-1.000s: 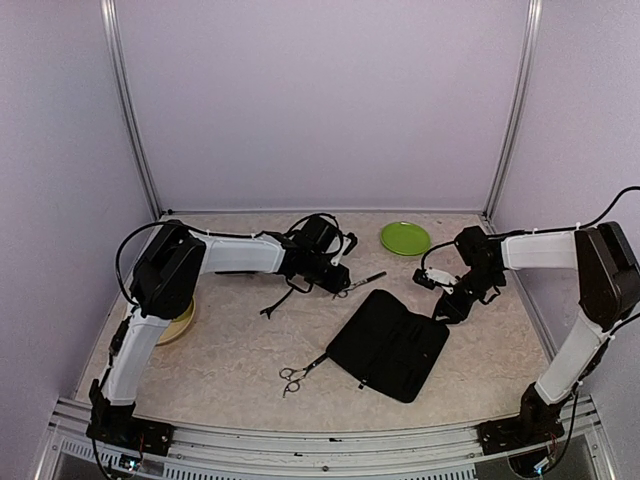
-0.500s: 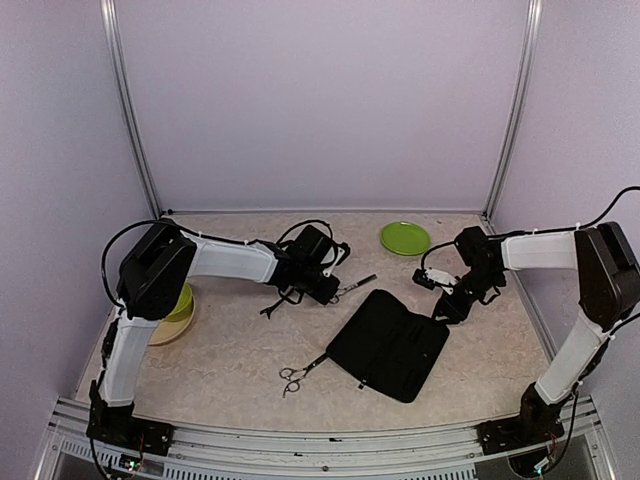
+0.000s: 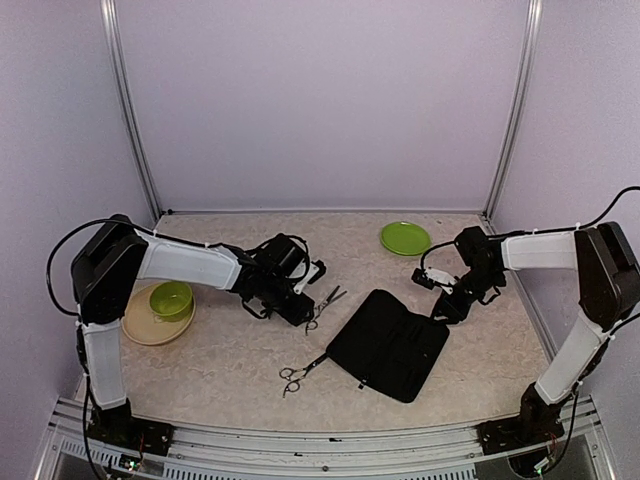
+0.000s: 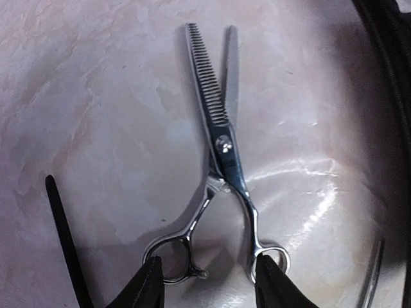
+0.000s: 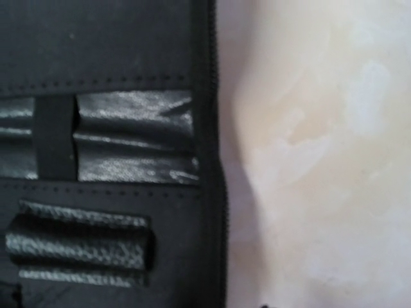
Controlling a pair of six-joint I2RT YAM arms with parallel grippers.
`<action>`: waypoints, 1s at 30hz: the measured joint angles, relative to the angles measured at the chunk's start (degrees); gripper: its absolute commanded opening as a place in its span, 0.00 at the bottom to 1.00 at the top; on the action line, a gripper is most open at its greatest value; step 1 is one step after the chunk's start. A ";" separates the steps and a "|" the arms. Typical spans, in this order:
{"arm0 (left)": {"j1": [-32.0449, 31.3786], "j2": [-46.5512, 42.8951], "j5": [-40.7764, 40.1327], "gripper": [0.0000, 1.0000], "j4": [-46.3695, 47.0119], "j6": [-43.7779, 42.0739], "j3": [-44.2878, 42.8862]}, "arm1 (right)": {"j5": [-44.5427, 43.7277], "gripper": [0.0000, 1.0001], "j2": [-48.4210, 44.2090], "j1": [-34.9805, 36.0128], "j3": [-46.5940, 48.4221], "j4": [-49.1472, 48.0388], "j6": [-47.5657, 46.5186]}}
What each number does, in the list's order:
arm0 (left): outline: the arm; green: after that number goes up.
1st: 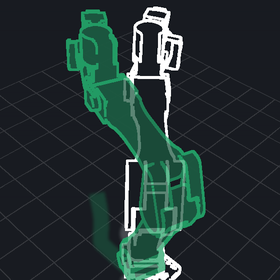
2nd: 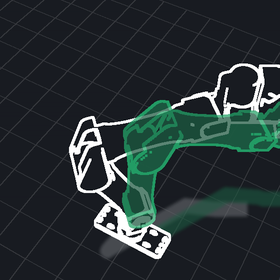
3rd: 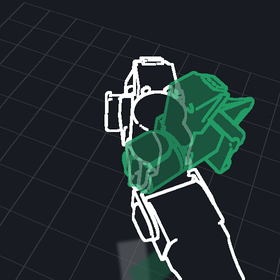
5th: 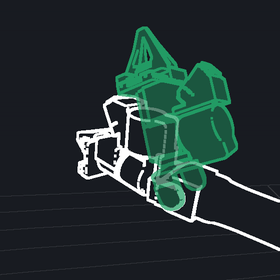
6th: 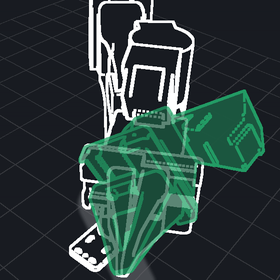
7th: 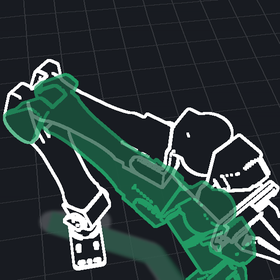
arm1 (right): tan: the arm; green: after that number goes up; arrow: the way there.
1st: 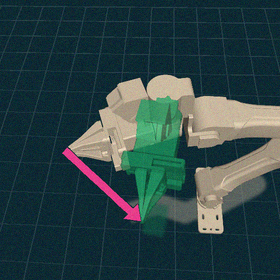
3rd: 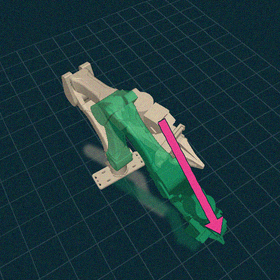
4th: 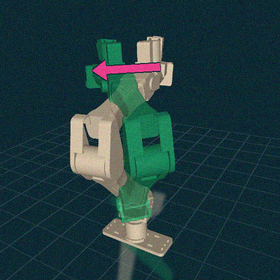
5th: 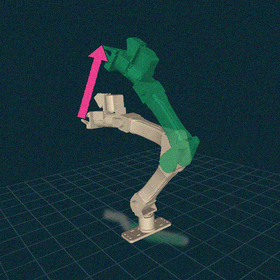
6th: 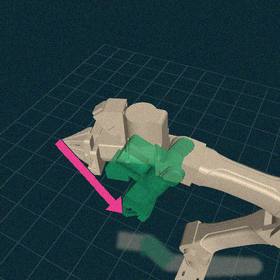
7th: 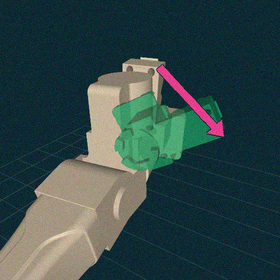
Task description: Sort the hair-cutting tools
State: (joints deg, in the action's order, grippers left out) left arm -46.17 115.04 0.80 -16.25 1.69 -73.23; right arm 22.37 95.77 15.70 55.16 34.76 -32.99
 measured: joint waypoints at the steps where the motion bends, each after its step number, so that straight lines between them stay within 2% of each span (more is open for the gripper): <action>1: 0.17 -0.83 1.29 0.47 -0.72 0.04 -0.07 | 0.28 0.36 0.00 0.00 0.00 0.00 -0.04; 6: 2.19 -3.30 5.73 0.30 -3.26 0.87 -2.93 | 1.07 0.36 0.00 0.00 -0.04 -0.33 -0.13; 17: 4.33 0.46 4.59 0.21 -10.08 1.01 -8.39 | 1.44 0.36 0.00 0.00 -2.08 -1.31 -0.15; 26: 3.45 3.74 4.31 0.23 -13.51 0.83 -9.73 | 1.66 0.37 0.00 0.00 -2.23 -1.68 -0.33; 30: 2.27 4.07 3.72 0.39 -13.64 0.87 -9.75 | 1.68 0.37 0.00 0.00 -2.25 -1.70 -0.37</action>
State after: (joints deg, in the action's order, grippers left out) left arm -43.90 119.11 4.51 -29.89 2.57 -82.98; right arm 24.05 95.77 15.70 52.90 33.06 -33.36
